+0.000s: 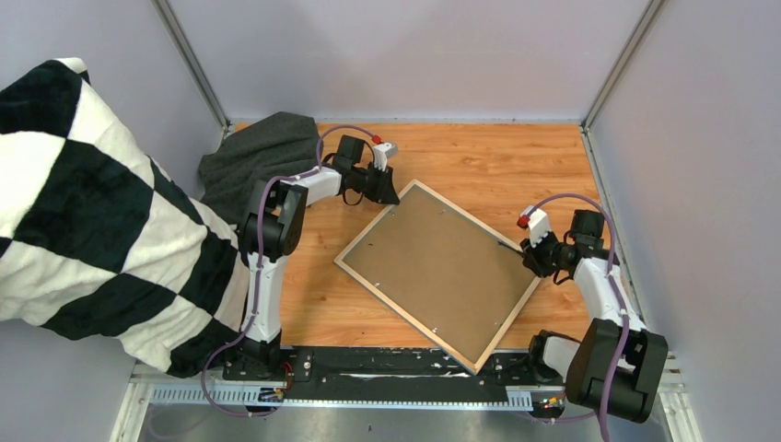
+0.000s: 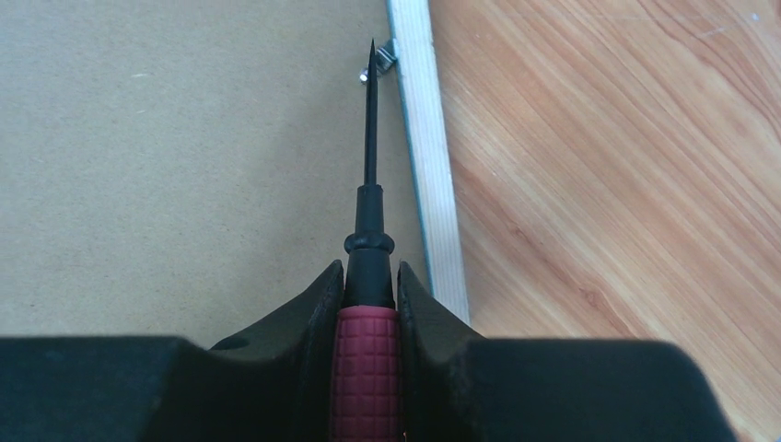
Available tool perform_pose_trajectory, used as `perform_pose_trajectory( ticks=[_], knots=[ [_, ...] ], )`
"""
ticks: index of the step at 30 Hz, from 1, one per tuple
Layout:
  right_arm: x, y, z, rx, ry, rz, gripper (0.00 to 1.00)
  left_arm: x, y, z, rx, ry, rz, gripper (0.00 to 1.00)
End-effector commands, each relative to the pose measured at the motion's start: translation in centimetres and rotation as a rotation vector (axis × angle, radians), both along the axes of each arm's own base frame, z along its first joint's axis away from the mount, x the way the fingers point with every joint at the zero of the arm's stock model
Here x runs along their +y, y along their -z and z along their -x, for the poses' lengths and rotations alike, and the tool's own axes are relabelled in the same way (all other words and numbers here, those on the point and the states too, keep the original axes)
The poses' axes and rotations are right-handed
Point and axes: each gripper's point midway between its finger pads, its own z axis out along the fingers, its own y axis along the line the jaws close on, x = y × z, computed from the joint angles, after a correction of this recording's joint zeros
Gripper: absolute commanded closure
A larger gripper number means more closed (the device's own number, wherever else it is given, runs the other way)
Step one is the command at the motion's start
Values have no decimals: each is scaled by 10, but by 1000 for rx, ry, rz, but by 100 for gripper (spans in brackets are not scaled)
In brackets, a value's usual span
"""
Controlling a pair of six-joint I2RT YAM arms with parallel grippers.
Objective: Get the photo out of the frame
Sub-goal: Release the photo frame item from the photo frame.
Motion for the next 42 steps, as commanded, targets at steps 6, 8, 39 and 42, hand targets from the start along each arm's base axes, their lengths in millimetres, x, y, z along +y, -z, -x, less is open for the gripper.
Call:
perform_pose_trajectory(
  ticks=[6,8,39,42],
  knots=[
    [18,6,13,35,-60,-46,100,7,61,51,220,33,-92,100],
    [17,4,12,23,-56,-37,100,8,61,51,220,33,-92,100],
    [11,20,14,69,-38,-16,100,7,62,51,222,34,-92,100],
    [14,21,15,74,-45,-25,100,7,62,51,221,33,-93,100]
  ],
)
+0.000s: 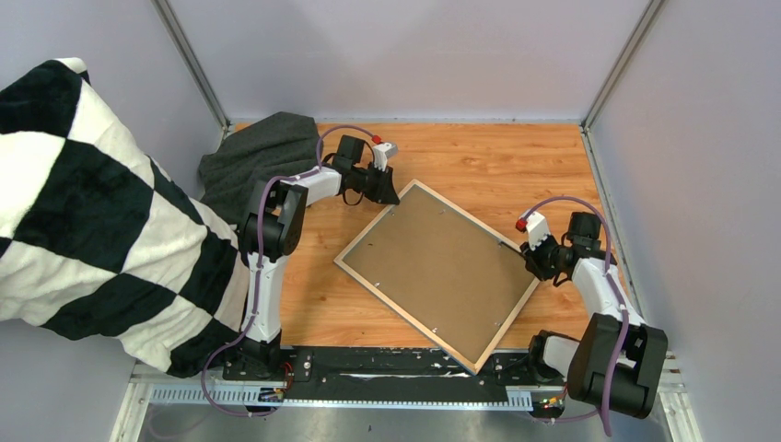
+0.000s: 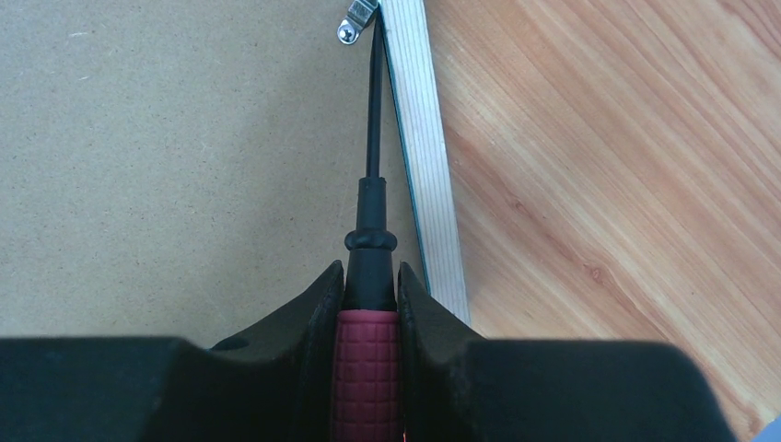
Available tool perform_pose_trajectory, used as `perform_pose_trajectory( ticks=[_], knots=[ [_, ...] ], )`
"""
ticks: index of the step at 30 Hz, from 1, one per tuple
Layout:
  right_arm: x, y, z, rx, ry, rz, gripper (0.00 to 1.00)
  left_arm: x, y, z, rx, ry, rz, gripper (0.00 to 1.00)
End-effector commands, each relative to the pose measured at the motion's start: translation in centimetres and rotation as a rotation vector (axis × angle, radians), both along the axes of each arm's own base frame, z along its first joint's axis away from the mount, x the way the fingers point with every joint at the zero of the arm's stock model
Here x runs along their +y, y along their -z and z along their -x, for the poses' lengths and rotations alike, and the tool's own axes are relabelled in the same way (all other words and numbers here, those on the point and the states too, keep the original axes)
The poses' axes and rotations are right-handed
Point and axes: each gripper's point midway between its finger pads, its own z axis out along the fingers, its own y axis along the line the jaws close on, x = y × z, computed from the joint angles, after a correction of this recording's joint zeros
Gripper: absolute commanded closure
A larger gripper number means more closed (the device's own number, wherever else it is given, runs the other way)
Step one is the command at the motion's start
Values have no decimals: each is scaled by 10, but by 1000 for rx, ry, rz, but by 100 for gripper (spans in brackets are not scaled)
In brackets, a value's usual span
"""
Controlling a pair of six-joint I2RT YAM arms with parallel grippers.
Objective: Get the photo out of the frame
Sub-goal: Release the photo frame item from the photo frame.
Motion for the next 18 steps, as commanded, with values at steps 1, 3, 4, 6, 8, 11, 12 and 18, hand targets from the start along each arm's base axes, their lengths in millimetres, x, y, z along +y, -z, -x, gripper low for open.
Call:
perform_pose_trajectory(
  ticks=[1,3,4,6,8,11,12,18],
  knots=[
    [21,7,11,39,-64,-78,100,7,62,51,221,33,-93,100],
    [23,6,12,38,-70,-79,100,8,61,51,220,33,-93,100],
    [23,6,12,38,-71,-80,100,7,61,51,220,33,-93,100],
    [24,6,13,39,-76,-81,100,7,61,51,220,33,-93,100],
    [25,7,14,42,-82,-83,100,7,61,51,221,33,-93,100],
    [29,5,15,37,-99,-92,100,7,61,51,221,34,-93,100],
    [30,5,15,37,-102,-94,100,8,62,51,222,33,-94,100],
    [35,5,19,41,-131,-101,100,7,61,51,221,33,-92,100]
  ],
)
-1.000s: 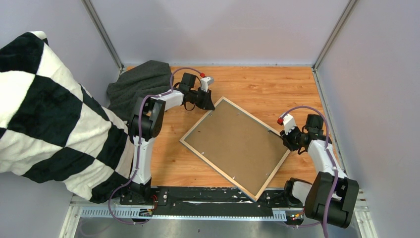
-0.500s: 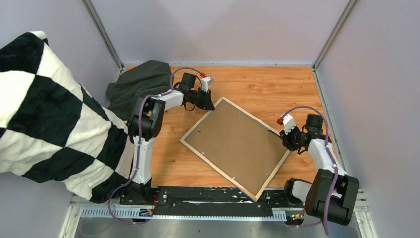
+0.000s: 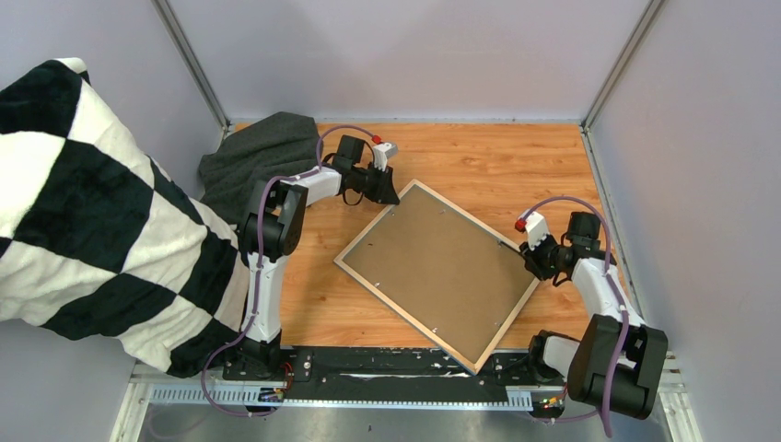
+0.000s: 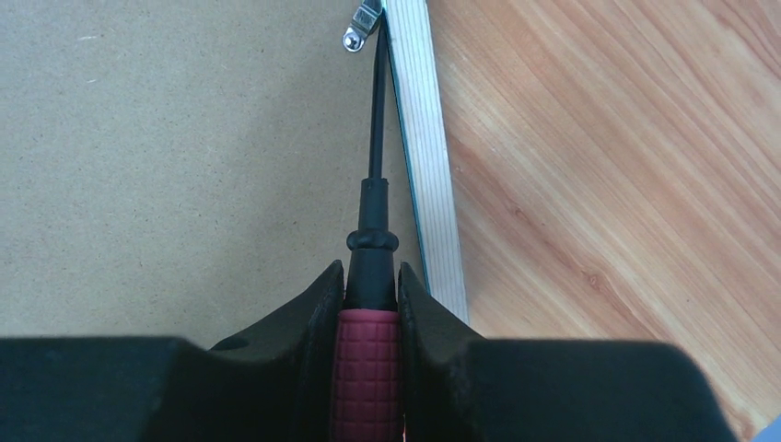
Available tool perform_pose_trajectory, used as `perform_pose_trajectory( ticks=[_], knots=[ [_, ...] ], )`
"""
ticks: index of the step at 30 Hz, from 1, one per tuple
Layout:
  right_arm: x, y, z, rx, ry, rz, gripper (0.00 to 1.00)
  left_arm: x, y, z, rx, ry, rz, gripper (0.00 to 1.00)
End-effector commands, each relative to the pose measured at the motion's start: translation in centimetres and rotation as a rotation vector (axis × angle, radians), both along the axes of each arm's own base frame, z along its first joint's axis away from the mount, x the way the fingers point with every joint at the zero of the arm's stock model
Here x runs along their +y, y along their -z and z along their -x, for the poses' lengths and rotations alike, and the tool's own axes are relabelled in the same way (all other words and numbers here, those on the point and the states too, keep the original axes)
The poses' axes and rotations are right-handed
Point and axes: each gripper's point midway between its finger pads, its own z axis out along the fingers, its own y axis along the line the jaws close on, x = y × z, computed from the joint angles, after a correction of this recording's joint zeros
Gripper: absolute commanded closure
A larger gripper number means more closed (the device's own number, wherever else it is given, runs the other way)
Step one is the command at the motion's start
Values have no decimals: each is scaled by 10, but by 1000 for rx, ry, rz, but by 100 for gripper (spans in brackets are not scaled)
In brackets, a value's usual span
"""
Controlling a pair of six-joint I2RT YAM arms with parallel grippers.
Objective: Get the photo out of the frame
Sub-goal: Release the photo frame item from the photo frame.
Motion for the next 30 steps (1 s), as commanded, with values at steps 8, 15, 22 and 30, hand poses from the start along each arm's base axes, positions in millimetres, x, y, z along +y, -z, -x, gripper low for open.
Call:
perform_pose_trajectory(
  ticks=[8,15,22,30],
  knots=[
    [38,6,22,51,-148,-108,100,8,62,51,221,34,-93,100],
    [37,-2,19,13,-142,-99,100,8,61,51,221,33,-93,100],
    [38,-11,16,-34,-136,-96,100,8,61,51,222,33,-92,100],
    [38,-9,16,-30,-134,-98,100,8,61,51,221,32,-92,100]
  ],
)
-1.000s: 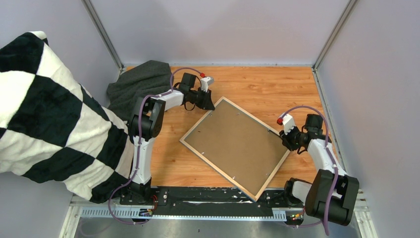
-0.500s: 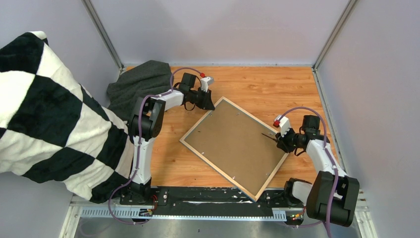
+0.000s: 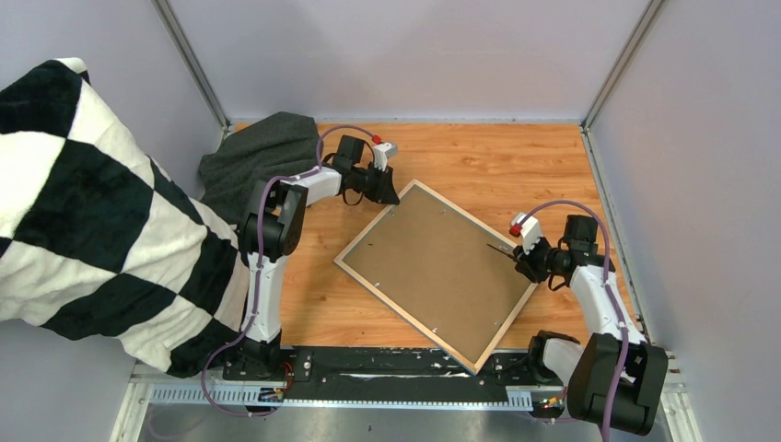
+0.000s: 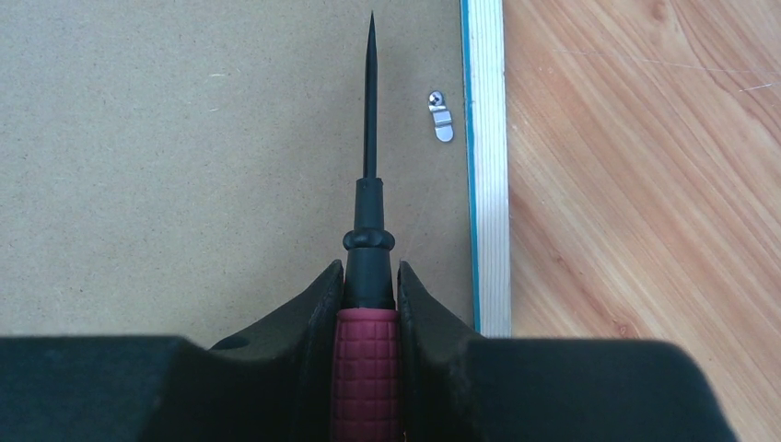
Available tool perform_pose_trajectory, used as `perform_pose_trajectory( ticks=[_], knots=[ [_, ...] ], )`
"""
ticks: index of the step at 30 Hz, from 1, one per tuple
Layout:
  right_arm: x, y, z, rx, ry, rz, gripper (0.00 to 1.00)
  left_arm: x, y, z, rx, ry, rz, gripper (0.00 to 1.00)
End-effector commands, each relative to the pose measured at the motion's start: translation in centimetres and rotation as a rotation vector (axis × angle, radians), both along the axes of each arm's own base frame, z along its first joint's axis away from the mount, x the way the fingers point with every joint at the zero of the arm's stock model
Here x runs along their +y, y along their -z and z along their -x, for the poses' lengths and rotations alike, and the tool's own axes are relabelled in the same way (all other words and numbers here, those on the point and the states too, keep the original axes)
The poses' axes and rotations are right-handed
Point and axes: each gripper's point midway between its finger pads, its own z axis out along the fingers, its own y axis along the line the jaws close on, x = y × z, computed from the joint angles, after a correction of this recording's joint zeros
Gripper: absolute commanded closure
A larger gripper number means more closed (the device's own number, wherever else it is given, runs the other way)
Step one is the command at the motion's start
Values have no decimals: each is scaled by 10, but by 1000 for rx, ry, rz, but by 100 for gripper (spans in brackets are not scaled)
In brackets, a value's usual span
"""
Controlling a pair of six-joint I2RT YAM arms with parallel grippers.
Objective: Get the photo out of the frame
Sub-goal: Release the photo frame item from the photo frame.
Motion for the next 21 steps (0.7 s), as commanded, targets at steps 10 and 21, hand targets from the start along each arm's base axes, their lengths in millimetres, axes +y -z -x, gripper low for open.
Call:
perform_pose_trajectory(
  ticks=[10,21],
  knots=[
    [12,3,10,6,-36,-32,100,8,62,51,222,31,-94,100],
    [12,4,11,8,-43,-27,100,8,61,51,222,32,-94,100]
  ],
)
